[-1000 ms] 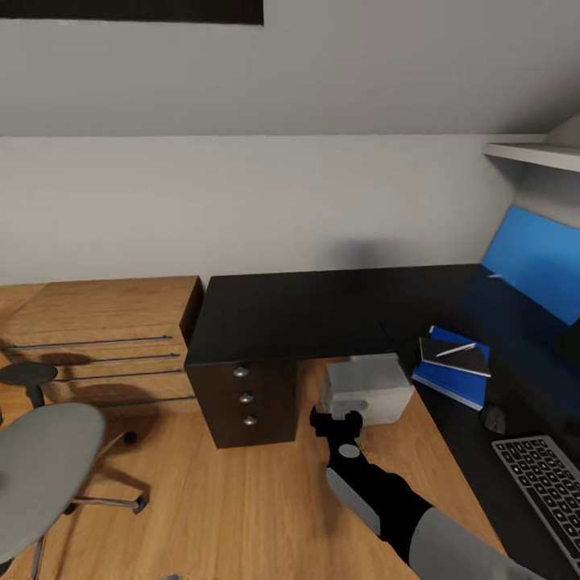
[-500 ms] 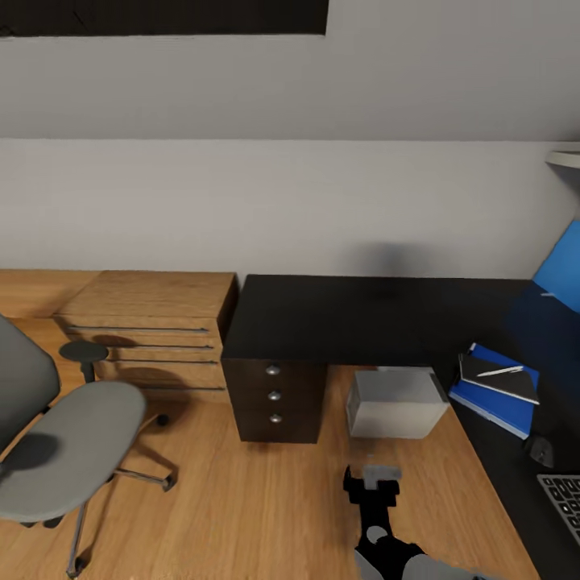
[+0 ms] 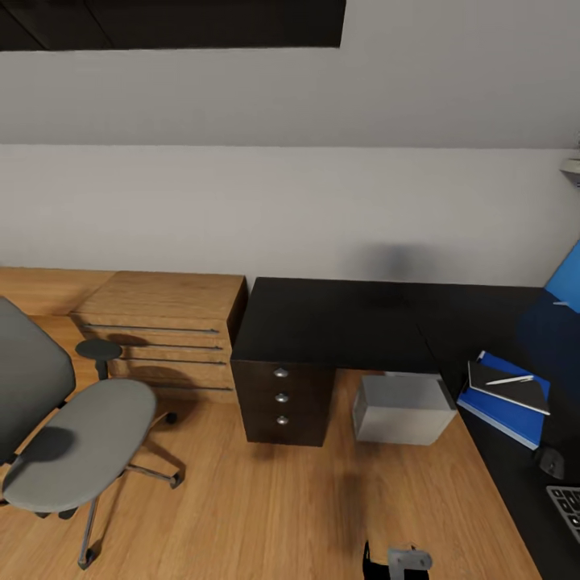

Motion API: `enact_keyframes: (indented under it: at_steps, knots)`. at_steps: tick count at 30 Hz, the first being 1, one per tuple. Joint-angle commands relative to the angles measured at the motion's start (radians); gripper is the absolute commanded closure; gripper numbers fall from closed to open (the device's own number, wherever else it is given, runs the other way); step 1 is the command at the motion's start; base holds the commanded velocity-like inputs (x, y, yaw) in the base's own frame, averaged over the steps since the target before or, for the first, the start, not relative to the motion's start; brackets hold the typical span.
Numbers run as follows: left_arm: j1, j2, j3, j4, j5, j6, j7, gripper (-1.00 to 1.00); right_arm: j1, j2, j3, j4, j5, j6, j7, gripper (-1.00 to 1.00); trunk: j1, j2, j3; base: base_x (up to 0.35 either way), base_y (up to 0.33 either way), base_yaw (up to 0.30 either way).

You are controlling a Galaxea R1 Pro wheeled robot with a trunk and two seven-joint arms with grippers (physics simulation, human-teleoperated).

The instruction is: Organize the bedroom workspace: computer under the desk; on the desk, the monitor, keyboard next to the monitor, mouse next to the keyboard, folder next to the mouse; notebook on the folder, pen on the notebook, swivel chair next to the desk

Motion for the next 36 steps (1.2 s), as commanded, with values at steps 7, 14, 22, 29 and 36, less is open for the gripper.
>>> enact_keyframes:
  at_steps: [7,14,22,29,36]
  knots:
    - [-0.001,-0.045,-0.018,0.152,0.001,-0.009,-0.011,-1.0,0.021,0.002,0.01,0.002,-0.001,-0.102,-0.005,-1.0,-0.027,0.048,0.032,0.0,0.0,0.0]
    - [-0.001,-0.074,-0.018,0.177,-0.003,-0.01,-0.019,-1.0,0.032,0.007,0.012,0.004,0.005,-0.132,-0.005,-1.0,-0.054,0.097,0.065,0.0,0.0,0.0]
    - [-0.001,-0.074,-0.02,0.179,-0.002,-0.01,-0.018,-1.0,0.033,0.0,0.01,0.004,0.007,-0.123,0.018,-1.0,-0.084,0.153,0.094,0.0,0.0,0.0]
    - [-0.001,-0.074,-0.019,0.18,-0.002,-0.01,-0.018,-1.0,0.033,0.022,0.011,0.004,0.003,-0.12,0.086,-1.0,-0.111,0.202,0.116,0.0,0.0,-0.01]
    - [-0.001,-0.074,-0.018,0.18,-0.002,-0.01,-0.018,-1.0,0.033,0.022,0.011,0.004,0.0,-0.128,0.084,-1.0,-0.138,0.251,0.139,0.0,0.0,0.1]
